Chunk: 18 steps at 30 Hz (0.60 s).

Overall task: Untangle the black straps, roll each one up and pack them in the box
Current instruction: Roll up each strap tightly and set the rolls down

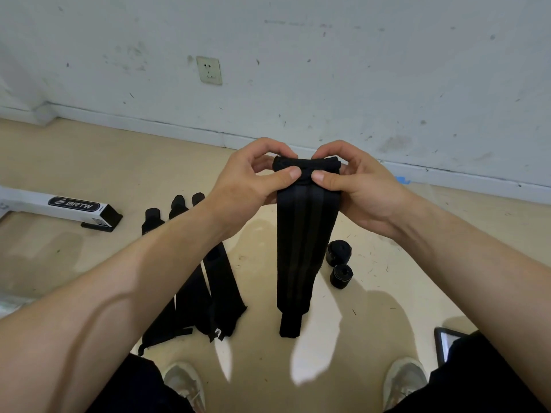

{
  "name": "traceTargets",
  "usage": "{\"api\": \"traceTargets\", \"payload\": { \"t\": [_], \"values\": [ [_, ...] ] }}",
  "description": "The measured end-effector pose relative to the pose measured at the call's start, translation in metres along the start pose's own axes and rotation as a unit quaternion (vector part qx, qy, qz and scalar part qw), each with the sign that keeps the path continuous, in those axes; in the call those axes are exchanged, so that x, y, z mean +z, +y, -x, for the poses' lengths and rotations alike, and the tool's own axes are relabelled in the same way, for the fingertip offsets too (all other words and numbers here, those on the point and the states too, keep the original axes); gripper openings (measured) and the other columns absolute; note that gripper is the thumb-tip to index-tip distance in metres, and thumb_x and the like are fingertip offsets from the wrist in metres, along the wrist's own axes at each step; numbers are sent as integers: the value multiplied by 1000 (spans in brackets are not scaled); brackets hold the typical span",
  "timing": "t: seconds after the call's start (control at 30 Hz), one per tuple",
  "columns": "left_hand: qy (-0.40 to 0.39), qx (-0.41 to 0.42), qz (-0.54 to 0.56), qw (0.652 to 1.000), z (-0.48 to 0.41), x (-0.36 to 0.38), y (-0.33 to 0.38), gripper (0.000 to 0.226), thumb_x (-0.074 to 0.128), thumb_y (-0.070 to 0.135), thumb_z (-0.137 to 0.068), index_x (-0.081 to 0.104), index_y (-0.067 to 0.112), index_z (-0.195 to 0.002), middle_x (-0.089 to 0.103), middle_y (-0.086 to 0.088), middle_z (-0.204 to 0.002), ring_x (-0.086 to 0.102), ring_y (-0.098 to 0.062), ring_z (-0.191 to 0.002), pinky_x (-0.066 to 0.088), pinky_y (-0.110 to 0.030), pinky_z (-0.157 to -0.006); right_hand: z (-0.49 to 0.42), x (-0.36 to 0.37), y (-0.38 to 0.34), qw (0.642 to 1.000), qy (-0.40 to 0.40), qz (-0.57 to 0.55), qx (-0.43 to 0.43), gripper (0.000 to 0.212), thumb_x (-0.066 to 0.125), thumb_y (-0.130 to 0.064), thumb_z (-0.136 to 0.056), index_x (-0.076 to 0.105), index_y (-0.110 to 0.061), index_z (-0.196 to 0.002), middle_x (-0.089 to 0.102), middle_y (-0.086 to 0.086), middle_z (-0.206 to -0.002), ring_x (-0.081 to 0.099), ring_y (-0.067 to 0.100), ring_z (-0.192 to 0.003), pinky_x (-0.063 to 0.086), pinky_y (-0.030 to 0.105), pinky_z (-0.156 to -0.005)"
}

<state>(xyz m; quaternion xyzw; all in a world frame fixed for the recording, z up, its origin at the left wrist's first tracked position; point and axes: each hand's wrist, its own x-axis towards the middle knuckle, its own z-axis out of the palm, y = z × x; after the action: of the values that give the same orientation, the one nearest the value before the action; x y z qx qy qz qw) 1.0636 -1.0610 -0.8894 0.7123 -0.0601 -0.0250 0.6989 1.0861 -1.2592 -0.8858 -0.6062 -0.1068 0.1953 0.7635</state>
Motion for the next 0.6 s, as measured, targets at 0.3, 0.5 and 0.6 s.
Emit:
{"api": "traceTargets", "payload": {
  "t": [0.3,0.5,0.6],
  "values": [
    [-46,-9,33,998,1,-2,7,20,76,0,-88,72,19,-92,65,-12,-104,68,-22,-98,61,-35,-79,3,-4,-6,998,-35,-43,32,27,53,13,-91,61,-13,-90,64,6,-83,66,18,-74,54,23,-65],
    [-102,-47,26,993,2,-7,15,23,72,-8,-84,69,13,-92,68,-2,-97,70,-14,-88,62,-30,-78,4,-3,-2,997,-30,-58,51,33,51,17,-89,62,-13,-83,64,12,-88,65,23,-80,56,26,-73],
    [-91,-39,-30,995,1,-9,15,25,75,-8,-83,72,16,-89,70,1,-93,70,-15,-87,63,-34,-78,4,-2,1,996,-26,-53,68,34,51,18,-89,64,-13,-84,67,14,-90,67,25,-82,57,27,-72]
  ]
}}
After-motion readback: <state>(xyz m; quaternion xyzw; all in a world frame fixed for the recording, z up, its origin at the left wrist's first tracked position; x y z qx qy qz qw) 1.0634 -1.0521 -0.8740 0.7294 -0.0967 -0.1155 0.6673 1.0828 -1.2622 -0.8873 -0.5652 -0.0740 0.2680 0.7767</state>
